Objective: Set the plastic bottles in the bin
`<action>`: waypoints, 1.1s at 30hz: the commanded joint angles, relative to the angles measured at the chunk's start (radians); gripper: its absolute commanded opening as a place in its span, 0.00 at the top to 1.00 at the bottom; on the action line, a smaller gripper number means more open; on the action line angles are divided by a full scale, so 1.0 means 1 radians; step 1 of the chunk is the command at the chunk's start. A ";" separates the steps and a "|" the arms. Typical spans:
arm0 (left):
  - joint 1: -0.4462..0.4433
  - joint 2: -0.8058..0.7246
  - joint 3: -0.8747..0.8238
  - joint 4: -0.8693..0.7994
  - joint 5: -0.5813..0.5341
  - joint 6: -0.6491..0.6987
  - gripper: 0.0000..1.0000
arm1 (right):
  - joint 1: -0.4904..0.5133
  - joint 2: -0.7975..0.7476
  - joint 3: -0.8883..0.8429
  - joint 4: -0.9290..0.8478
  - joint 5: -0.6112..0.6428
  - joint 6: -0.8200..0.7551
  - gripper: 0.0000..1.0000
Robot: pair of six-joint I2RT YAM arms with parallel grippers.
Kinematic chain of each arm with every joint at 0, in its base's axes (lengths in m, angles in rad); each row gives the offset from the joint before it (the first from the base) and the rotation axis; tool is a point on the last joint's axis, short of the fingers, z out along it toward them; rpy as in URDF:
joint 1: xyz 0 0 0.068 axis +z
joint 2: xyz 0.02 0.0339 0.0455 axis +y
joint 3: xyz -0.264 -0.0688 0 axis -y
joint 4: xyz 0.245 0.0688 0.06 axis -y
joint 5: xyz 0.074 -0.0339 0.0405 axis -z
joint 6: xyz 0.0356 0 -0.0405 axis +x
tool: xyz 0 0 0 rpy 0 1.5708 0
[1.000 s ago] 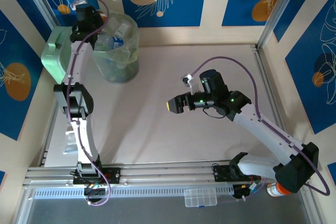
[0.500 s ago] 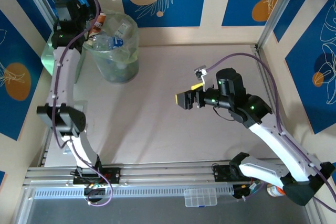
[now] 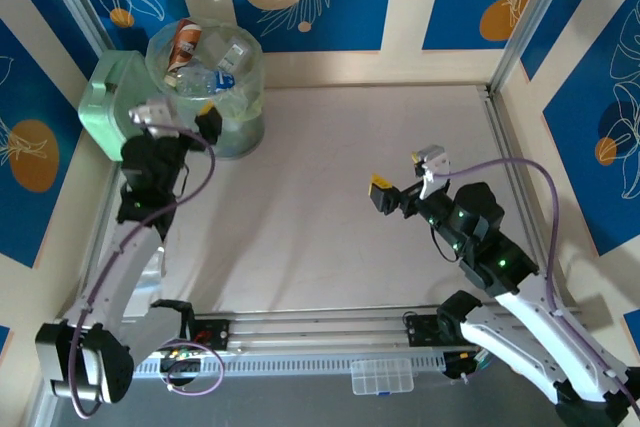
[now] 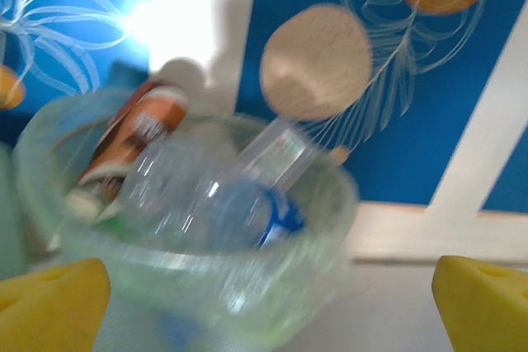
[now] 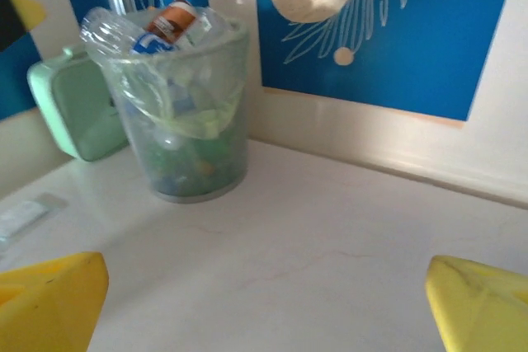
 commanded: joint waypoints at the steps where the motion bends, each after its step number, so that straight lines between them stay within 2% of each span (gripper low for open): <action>1: 0.002 -0.032 -0.221 0.384 -0.080 0.189 0.00 | -0.036 -0.019 -0.135 0.296 0.091 -0.180 0.01; 3: 0.003 0.013 -0.340 0.533 -0.055 0.297 0.00 | -0.083 -0.009 -0.199 0.365 0.119 -0.205 0.01; 5: 0.003 0.092 -0.422 0.652 -0.085 0.335 0.00 | -0.149 0.013 -0.247 0.419 0.103 -0.202 0.01; 8: 0.003 0.230 -0.464 0.663 -0.269 0.264 0.00 | -0.268 0.082 -0.285 0.448 -0.018 -0.174 0.01; 10: 0.004 0.338 -0.465 0.677 -0.383 0.163 0.00 | -0.324 0.157 -0.291 0.444 -0.102 -0.171 0.01; 14: 0.004 0.508 -0.509 0.975 -0.317 0.169 0.00 | -0.407 0.301 -0.318 0.525 -0.094 -0.076 0.01; 15: 0.003 0.547 -0.498 0.990 -0.303 0.155 0.00 | -0.419 0.343 -0.324 0.558 -0.079 -0.057 0.01; 17: 0.003 0.560 -0.496 0.990 -0.266 0.150 0.00 | -0.438 0.426 -0.309 0.570 -0.052 -0.039 0.01; 20: 0.003 0.516 -0.488 0.950 -0.162 0.211 0.00 | -0.454 0.513 -0.287 0.575 -0.028 -0.050 0.01; 22: 0.003 0.464 -0.484 0.884 -0.188 0.230 0.00 | -0.470 0.566 -0.286 0.599 -0.009 -0.059 0.01; 24: 0.003 0.383 -0.471 0.780 -0.193 0.262 0.00 | -0.493 0.608 -0.286 0.620 -0.005 -0.045 0.01; 28: 0.003 0.238 -0.432 0.510 -0.103 0.318 0.00 | -0.526 0.725 -0.310 0.748 0.001 -0.015 0.01; 29: 0.003 0.229 -0.434 0.483 -0.109 0.303 0.00 | -0.531 0.752 -0.314 0.792 0.016 -0.003 0.01; 30: 0.003 0.226 -0.447 0.473 -0.134 0.275 0.00 | -0.534 0.761 -0.280 0.727 0.028 0.013 0.01; 31: 0.004 0.226 -0.466 0.482 -0.154 0.256 0.00 | -0.546 0.782 -0.261 0.722 -0.002 0.026 0.01; 33: 0.004 0.236 -0.507 0.505 -0.186 0.249 0.00 | -0.561 0.804 -0.245 0.727 0.020 0.084 0.01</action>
